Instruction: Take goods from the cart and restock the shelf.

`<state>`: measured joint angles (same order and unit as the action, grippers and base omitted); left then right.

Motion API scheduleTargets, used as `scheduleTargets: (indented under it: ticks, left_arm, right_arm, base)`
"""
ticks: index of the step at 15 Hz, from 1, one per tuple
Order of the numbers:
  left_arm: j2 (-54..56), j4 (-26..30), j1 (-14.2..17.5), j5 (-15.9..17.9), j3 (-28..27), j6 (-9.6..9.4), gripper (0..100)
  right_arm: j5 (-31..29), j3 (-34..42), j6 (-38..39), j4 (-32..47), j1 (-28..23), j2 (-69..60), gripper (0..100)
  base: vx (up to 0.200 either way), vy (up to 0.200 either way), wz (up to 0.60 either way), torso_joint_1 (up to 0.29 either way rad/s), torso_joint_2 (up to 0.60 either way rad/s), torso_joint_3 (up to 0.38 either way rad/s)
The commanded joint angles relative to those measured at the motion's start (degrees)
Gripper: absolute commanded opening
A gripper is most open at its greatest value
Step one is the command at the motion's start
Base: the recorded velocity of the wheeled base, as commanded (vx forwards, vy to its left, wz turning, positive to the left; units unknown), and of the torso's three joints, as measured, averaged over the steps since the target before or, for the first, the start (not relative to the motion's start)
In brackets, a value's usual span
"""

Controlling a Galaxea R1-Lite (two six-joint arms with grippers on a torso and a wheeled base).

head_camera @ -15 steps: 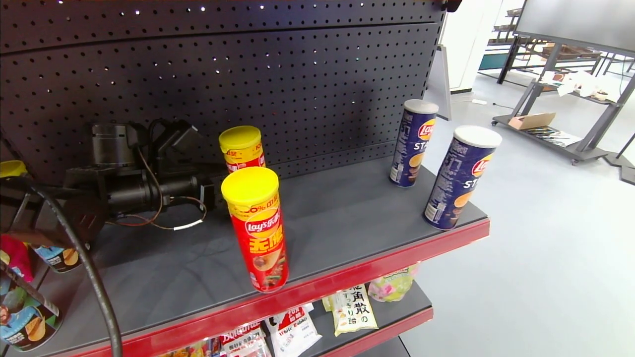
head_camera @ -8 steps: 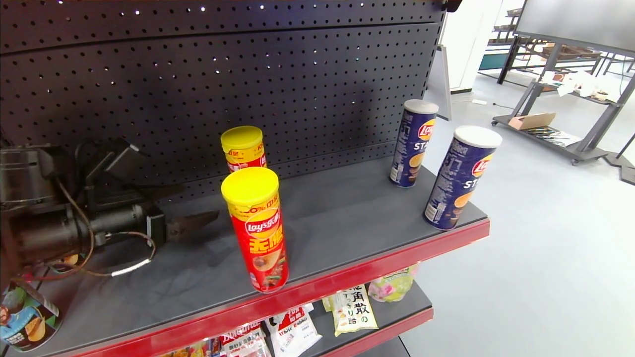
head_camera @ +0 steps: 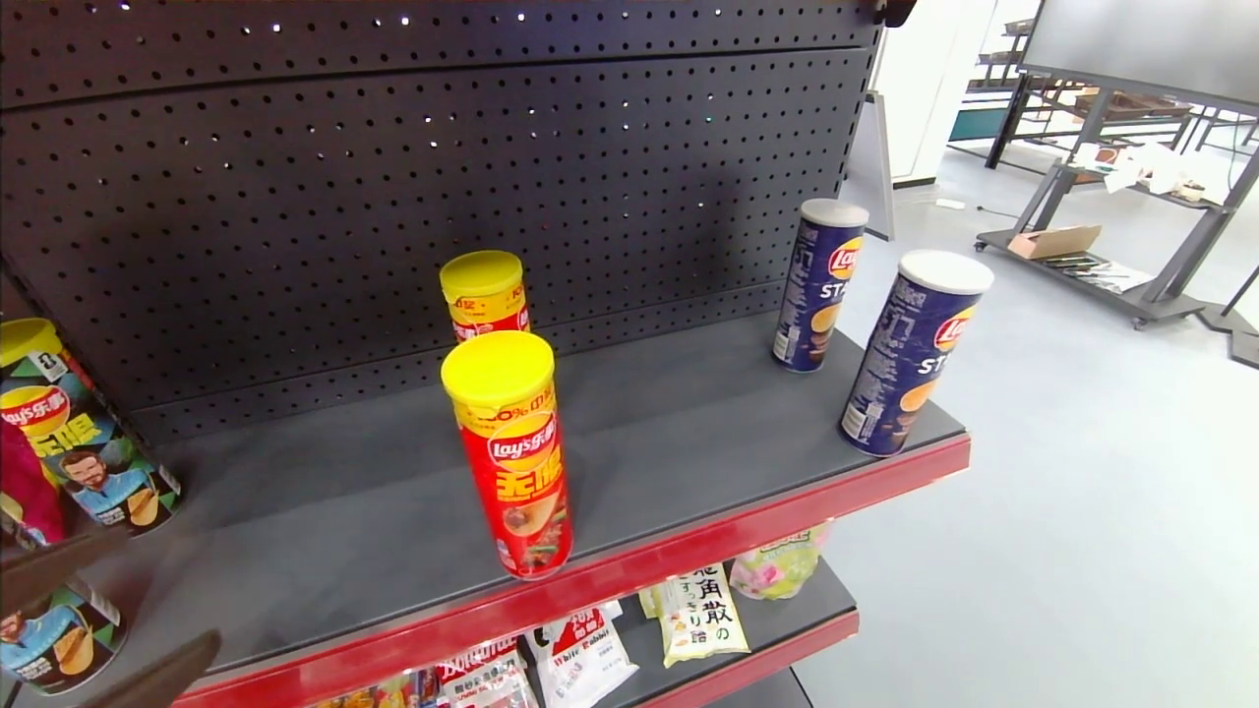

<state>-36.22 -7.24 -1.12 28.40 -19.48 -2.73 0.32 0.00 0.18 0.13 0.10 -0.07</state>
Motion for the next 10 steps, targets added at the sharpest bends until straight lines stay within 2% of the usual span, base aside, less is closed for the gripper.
scheduleTargets:
  ticks: [1, 2, 3, 8, 10]
  left_arm:
    - [26.7, 12.5, 0.6, -4.3, 2.7, 3.43, 100]
    - [33.0, 17.3, 0.3, -4.4, 3.2, 3.43, 100]
    - [34.5, 19.0, 0.6, -4.8, 3.5, 3.61, 100]
    - [36.0, 19.1, 0.9, -14.6, 9.4, 3.87, 100]
    - [36.0, 18.7, 0.9, -15.0, 11.8, 3.43, 100]
  right_arm:
    - [0.0, 0.0, 0.0, 0.0, 0.0, 0.1, 100]
    - [0.0, 0.0, 0.0, 0.0, 0.0, 0.1, 100]
    - [0.0, 0.0, 0.0, 0.0, 0.0, 0.1, 100]
    - [-0.1, 0.0, -0.5, 0.0, 0.0, 0.1, 100]
    - [0.0, -0.1, -0.6, 0.0, 0.0, 0.1, 100]
  base:
    - [0.0, 0.0, 0.0, 0.0, 0.0, 0.0]
    - [0.0, 0.0, 0.0, 0.0, 0.0, 0.0]
    - [0.0, 0.0, 0.0, 0.0, 0.0, 0.0]
    - [0.0, 0.0, 0.0, 0.0, 0.0, 0.0]
    - [0.0, 0.0, 0.6, 0.0, 0.01, -0.002]
